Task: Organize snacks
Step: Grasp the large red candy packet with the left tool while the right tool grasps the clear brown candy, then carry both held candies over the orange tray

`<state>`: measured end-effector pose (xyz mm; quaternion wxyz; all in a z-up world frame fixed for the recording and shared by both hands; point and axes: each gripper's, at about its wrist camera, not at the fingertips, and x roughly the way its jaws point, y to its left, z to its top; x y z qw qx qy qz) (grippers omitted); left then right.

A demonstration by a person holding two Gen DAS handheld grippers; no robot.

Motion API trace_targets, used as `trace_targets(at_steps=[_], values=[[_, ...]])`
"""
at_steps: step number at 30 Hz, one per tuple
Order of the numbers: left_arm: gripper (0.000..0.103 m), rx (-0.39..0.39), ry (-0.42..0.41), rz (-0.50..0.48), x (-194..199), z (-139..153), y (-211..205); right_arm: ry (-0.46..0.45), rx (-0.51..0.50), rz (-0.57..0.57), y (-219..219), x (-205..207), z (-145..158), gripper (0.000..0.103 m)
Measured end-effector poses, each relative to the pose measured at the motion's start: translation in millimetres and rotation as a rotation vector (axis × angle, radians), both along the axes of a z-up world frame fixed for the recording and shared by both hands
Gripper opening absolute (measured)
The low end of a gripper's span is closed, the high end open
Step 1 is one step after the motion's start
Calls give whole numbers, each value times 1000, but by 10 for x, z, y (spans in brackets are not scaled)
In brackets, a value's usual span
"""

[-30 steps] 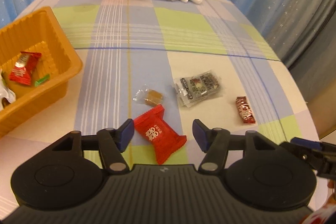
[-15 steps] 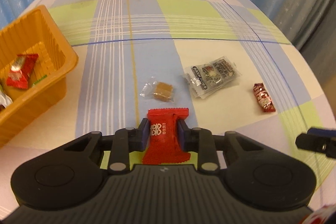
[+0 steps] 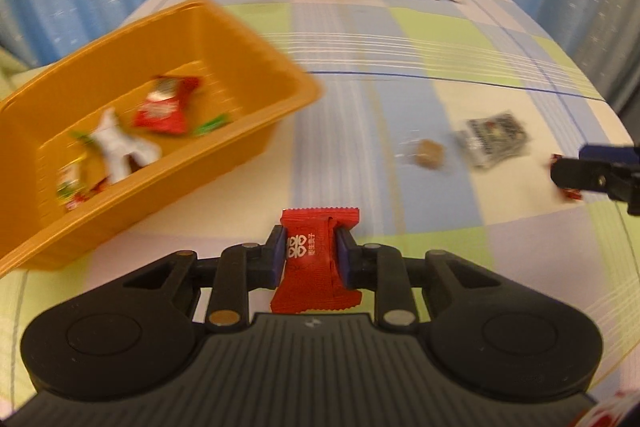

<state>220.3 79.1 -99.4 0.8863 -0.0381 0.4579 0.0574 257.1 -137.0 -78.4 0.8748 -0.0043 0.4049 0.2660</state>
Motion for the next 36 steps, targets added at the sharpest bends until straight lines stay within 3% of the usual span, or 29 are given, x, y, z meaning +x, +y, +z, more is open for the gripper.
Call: trace_targets(at_steps=[2, 6, 11, 18, 26, 29, 36], values=[[24, 10, 2, 29, -71, 9, 99, -23, -13, 64, 135, 51, -37, 74], [24, 24, 7, 87, -224, 24, 291, -40, -67, 167, 432, 158, -158, 58], [24, 29, 18, 152, -393, 39, 500, -52, -129, 267, 748, 272, -356, 47], [24, 24, 40, 217, -559, 23, 670, -83, -204, 355, 1000, 420, -526, 42], [24, 30, 38, 232, -601, 59, 726, -77, -233, 397, 1035, 471, -616, 33], [24, 31, 38, 225, -601, 71, 716, -61, -219, 391, 1052, 461, -612, 22], [24, 43, 24, 182, -600, 123, 623, -42, -202, 371, 1063, 310, -567, 22]])
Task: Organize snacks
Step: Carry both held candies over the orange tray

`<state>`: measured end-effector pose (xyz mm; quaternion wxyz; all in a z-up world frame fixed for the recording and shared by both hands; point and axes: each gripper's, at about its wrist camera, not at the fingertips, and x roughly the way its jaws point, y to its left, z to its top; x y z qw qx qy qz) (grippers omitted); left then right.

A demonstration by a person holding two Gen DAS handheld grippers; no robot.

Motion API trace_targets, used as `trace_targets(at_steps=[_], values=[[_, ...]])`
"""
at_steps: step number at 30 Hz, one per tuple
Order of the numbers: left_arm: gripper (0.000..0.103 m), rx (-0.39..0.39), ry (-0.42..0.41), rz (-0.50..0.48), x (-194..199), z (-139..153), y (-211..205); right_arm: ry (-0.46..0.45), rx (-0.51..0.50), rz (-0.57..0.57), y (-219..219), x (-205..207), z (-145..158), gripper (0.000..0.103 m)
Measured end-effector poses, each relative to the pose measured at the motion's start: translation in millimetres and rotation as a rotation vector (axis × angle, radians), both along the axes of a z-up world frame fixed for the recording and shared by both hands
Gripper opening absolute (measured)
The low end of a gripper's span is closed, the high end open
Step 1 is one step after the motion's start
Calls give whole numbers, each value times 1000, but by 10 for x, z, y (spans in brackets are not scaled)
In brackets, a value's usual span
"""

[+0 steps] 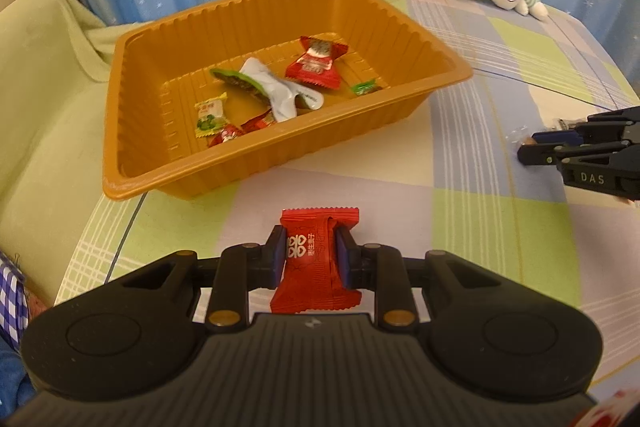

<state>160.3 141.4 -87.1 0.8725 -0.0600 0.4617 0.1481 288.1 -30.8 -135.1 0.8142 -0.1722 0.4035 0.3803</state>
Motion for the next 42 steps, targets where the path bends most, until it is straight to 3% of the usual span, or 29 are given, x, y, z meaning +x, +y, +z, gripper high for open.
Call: trace_targets(at_steps=[17, 29, 42], values=[[24, -16, -60, -70, 30, 193, -72, 76, 198, -127, -120, -343, 499, 22], [24, -45, -147, -112, -30, 430, 60, 53, 279, -70, 364, -373, 768, 22], [24, 4, -247, -59, 44, 757, 687, 60, 360, -41, 1053, -205, 948, 22]])
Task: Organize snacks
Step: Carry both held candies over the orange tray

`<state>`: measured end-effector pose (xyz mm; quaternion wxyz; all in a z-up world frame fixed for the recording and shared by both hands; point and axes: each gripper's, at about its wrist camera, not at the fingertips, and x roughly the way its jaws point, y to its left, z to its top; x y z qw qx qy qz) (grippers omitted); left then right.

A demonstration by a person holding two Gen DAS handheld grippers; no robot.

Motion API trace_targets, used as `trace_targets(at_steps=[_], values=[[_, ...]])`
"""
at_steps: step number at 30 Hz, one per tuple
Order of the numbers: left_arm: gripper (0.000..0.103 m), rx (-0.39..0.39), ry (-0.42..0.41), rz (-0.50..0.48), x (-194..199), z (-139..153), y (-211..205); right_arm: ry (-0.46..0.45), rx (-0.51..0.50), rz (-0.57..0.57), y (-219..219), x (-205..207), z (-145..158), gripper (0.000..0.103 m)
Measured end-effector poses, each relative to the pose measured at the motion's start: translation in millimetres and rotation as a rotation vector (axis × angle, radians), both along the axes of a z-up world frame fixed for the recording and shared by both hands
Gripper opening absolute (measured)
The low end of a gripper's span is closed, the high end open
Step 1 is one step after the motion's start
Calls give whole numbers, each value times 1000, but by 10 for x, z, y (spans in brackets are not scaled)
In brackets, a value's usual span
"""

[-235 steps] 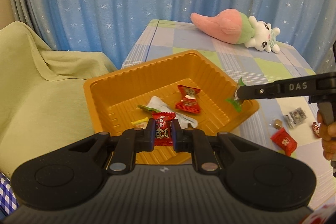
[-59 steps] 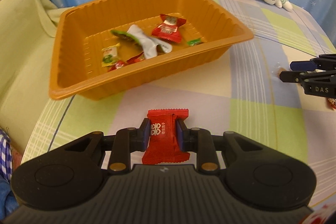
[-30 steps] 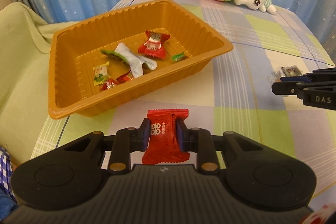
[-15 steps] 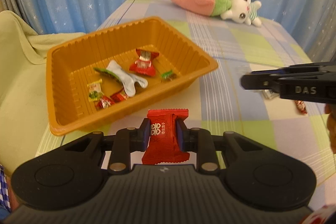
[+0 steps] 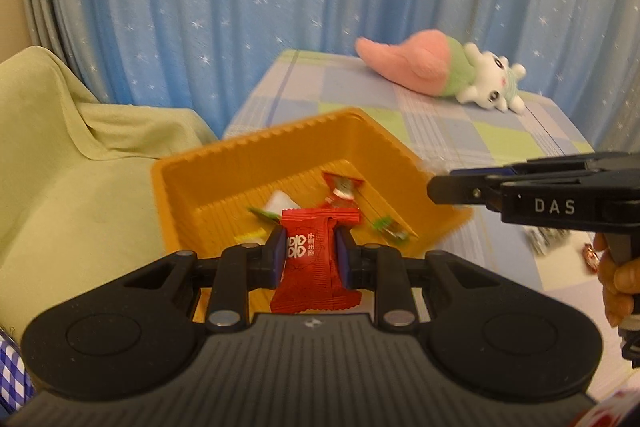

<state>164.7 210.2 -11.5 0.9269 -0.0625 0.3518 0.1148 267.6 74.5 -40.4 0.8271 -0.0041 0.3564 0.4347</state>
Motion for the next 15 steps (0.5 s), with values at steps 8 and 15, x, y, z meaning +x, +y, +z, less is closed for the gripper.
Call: trace_targets(at_steps=[8, 15], values=[[24, 22, -3, 17, 175, -40, 384, 29, -1, -51, 214, 157, -44, 22], [24, 26, 23, 7, 417, -160, 594, 72, -35, -106, 322, 312, -201, 22]])
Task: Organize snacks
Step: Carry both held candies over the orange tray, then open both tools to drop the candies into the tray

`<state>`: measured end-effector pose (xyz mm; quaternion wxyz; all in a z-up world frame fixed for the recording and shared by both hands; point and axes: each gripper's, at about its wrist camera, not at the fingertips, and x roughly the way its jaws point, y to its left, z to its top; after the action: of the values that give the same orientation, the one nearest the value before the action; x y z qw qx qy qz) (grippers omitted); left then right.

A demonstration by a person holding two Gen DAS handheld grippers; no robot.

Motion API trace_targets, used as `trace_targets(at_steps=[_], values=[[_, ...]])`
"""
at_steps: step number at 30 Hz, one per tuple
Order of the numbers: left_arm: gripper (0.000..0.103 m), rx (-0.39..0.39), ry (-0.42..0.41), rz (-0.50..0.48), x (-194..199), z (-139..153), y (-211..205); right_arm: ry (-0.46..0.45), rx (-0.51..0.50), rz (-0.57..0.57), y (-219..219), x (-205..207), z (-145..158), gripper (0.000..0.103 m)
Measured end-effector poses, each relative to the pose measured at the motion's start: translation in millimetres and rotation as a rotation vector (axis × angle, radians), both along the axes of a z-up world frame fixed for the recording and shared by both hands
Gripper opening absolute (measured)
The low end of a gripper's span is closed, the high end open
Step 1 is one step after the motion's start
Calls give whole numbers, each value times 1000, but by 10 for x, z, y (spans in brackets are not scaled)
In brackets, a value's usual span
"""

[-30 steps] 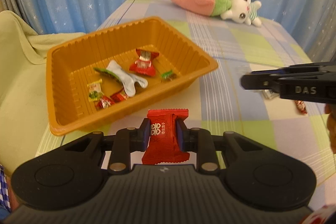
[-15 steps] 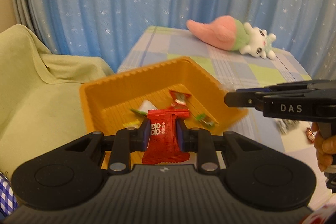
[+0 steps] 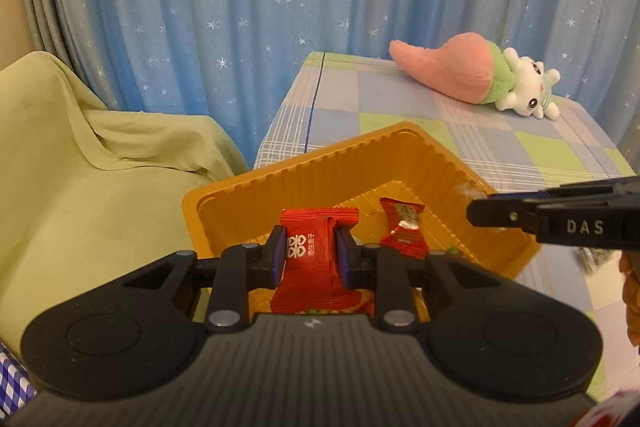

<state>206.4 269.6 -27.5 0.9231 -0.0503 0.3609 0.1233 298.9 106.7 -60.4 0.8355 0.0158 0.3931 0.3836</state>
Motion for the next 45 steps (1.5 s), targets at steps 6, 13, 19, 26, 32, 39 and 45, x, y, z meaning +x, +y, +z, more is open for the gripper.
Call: trace_targets(at_steps=[6, 13, 19, 26, 32, 39, 45], values=[[24, 14, 29, 8, 223, -136, 162, 26, -28, -43, 3, 99, -114, 22], [24, 26, 66, 8, 399, -280, 258, 26, -45, -63, 14, 166, -147, 22], [24, 25, 93, 1, 499, -370, 278, 26, -54, -71, -4, 198, -152, 22], [24, 2, 109, 4, 521, -389, 291, 26, -63, -79, -44, 216, -135, 22], [24, -8, 100, 2, 476, -318, 276, 24, -67, -76, -48, 225, -122, 22], [24, -40, 123, -4, 374, -273, 239, 31, -75, -64, 3, 225, -140, 22], [24, -61, 124, -8, 284, -245, 217, 38, -89, -61, 58, 257, -194, 22]])
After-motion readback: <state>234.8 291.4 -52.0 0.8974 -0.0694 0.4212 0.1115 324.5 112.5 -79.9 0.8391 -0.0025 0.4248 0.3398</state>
